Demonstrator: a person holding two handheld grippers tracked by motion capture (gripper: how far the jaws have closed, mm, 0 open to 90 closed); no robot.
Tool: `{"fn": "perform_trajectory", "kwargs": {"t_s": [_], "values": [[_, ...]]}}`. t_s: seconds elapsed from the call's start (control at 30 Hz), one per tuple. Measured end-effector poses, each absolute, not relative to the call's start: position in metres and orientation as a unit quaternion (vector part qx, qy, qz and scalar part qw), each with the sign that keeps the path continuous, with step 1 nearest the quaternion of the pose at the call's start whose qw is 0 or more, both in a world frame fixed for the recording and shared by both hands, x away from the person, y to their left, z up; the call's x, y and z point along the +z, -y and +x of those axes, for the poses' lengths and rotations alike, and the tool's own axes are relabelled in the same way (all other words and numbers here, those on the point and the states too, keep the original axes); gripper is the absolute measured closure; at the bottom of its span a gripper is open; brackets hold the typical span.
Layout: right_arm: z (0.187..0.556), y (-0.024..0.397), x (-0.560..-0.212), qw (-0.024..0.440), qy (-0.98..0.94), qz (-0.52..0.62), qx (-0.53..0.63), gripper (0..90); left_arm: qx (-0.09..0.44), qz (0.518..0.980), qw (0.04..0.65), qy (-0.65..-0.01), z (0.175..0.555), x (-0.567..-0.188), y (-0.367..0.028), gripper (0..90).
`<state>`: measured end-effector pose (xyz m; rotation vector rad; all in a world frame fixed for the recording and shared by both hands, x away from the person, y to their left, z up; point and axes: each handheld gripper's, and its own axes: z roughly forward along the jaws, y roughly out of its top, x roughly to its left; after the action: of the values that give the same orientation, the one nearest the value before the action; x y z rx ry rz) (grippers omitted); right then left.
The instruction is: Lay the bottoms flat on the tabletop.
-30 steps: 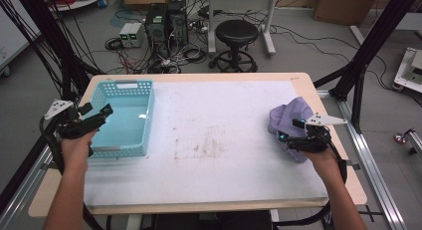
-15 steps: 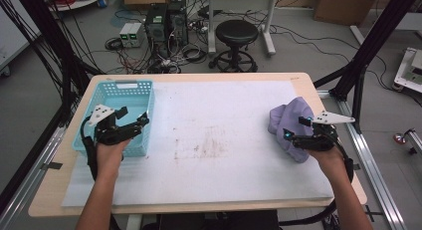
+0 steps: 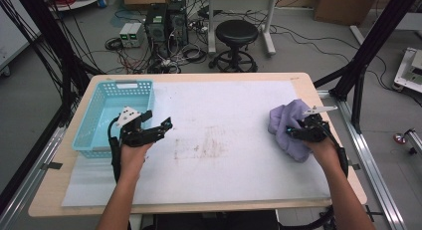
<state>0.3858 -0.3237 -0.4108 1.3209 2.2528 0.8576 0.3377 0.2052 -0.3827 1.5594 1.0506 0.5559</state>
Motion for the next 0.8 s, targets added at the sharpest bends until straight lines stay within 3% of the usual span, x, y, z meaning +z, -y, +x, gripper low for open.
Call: {"fn": "perform_trajectory", "kwargs": {"t_s": [0.03, 0.07, 0.27, 0.47, 0.53, 0.6, 0.67, 0.73, 0.8], "values": [[0.385, 0.322, -0.410, 0.189, -0.805, 0.472, 0.304, 82.6, 0.232, 0.661, 0.558, -0.444, 0.338, -0.383, -0.204, 18.9], [0.383, 0.320, -0.408, 0.189, -0.807, 0.467, 0.308, 87.0, 0.230, 0.662, 0.560, -0.442, 0.338, -0.384, -0.202, 19.0], [0.369, 0.299, -0.397, 0.162, -0.807, 0.423, 0.379, 88.2, 0.218, 0.674, 0.558, -0.433, 0.341, -0.390, -0.193, 19.9], [0.360, 0.250, -0.399, 0.106, -0.828, 0.354, 0.422, 87.8, 0.210, 0.684, 0.551, -0.431, 0.334, -0.397, -0.185, 23.7], [0.357, 0.237, -0.402, 0.082, -0.830, 0.334, 0.438, 82.7, 0.208, 0.686, 0.549, -0.430, 0.331, -0.399, -0.182, 25.4], [0.353, 0.228, -0.401, 0.071, -0.824, 0.327, 0.457, 66.1, 0.206, 0.691, 0.546, -0.427, 0.330, -0.400, -0.179, 26.5], [0.351, 0.233, -0.395, 0.084, -0.807, 0.334, 0.481, 60.0, 0.204, 0.696, 0.543, -0.424, 0.329, -0.401, -0.175, 27.2], [0.351, 0.252, -0.389, 0.123, -0.779, 0.364, 0.496, 52.7, 0.204, 0.698, 0.540, -0.423, 0.329, -0.402, -0.172, 27.3], [0.352, 0.272, -0.389, 0.161, -0.764, 0.398, 0.482, 51.0, 0.202, 0.699, 0.540, -0.423, 0.329, -0.403, -0.169, 27.4]]}}
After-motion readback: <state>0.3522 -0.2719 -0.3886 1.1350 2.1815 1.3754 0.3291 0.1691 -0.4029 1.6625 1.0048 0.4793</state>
